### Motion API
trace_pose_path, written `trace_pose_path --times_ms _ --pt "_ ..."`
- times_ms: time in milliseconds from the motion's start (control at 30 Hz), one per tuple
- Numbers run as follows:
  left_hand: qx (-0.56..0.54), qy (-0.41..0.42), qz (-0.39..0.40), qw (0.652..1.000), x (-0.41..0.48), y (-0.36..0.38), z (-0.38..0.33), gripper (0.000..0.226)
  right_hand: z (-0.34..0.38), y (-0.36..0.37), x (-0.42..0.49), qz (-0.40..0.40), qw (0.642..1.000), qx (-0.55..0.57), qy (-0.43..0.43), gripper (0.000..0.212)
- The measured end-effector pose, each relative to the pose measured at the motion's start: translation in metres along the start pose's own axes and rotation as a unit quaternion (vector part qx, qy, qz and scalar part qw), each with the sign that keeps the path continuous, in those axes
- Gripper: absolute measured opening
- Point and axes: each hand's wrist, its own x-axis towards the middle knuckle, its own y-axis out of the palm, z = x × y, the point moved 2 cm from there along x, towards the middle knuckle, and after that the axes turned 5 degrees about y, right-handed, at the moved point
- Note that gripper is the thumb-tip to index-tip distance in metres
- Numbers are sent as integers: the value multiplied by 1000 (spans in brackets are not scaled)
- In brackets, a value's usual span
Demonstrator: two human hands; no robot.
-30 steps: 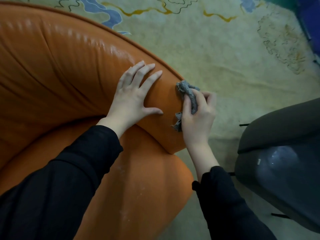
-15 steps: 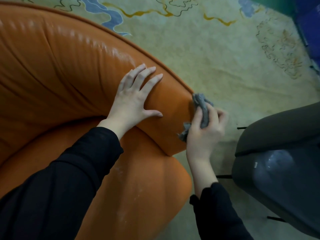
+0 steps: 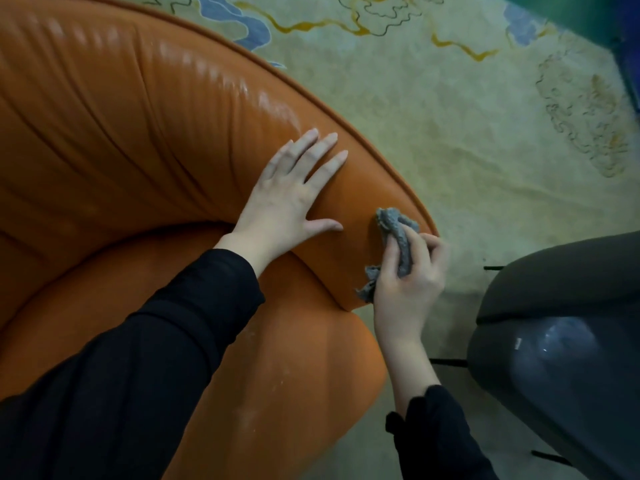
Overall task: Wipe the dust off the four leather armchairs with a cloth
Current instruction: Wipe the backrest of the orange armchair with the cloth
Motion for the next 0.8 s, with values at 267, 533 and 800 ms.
trace_pose_path --times_ms 267,533,800 --pt "-42 -135 26 990 -114 -12 3 69 40 32 -40 157 984 44 -69 22" --pt "-68 -361 104 924 -274 -16 10 65 58 45 -132 322 937 70 -114 21" --pt "-85 -507 117 850 -386 -28 -32 64 67 46 -228 464 870 66 -151 24"
